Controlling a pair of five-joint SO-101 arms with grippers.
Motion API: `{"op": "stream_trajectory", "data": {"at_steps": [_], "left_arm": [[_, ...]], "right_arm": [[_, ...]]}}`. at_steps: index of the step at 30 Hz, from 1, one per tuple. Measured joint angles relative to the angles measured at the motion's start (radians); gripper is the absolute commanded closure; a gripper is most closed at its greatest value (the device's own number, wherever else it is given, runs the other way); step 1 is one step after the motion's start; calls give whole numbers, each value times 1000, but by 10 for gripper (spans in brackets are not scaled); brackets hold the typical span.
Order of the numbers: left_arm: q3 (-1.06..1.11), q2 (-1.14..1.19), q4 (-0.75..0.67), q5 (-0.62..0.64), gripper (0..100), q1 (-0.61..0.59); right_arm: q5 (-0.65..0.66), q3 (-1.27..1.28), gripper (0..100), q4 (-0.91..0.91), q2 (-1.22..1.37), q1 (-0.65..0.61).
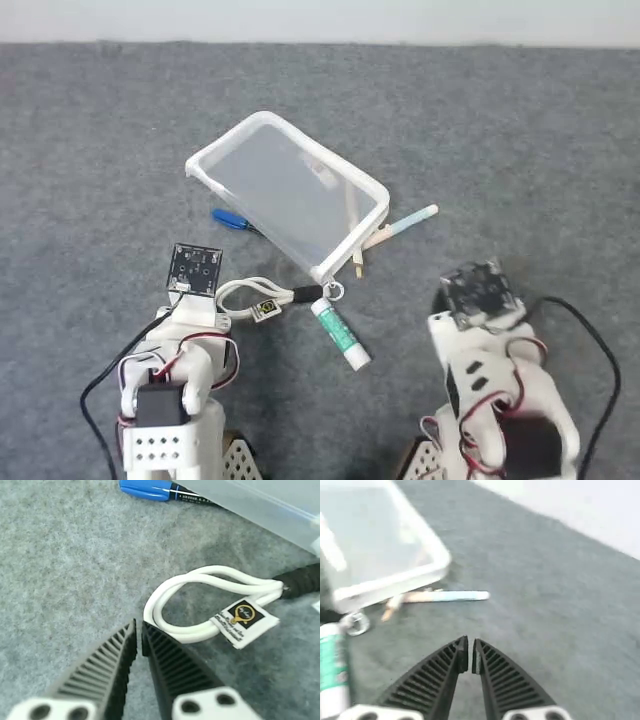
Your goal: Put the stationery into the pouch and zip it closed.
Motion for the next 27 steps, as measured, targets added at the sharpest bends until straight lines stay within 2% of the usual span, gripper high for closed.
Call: {"op": "stream_trajectory", "data": {"at_steps": [4, 6, 10, 15, 17, 22, 27], "left_arm": [[0, 0, 0, 0, 987, -2], [0, 0, 0, 0, 987, -2], [0, 0, 0, 0, 987, 0], [0, 0, 0, 0, 987, -2], [0, 0, 0, 0, 987, -2], [0, 0, 0, 0, 987, 0], [0, 0, 0, 0, 987, 0]], "right_arm": [[-11, -81, 853, -11, 184, -126], [-58, -124, 811, -26, 296, -178], [-160, -186, 809, -78, 539, -288], [-203, -190, 809, -210, 766, -436], [-204, -190, 828, -270, 842, -486], [-204, -190, 990, -419, 1023, -532], [-204, -190, 987, -532, 1197, -532]]}}
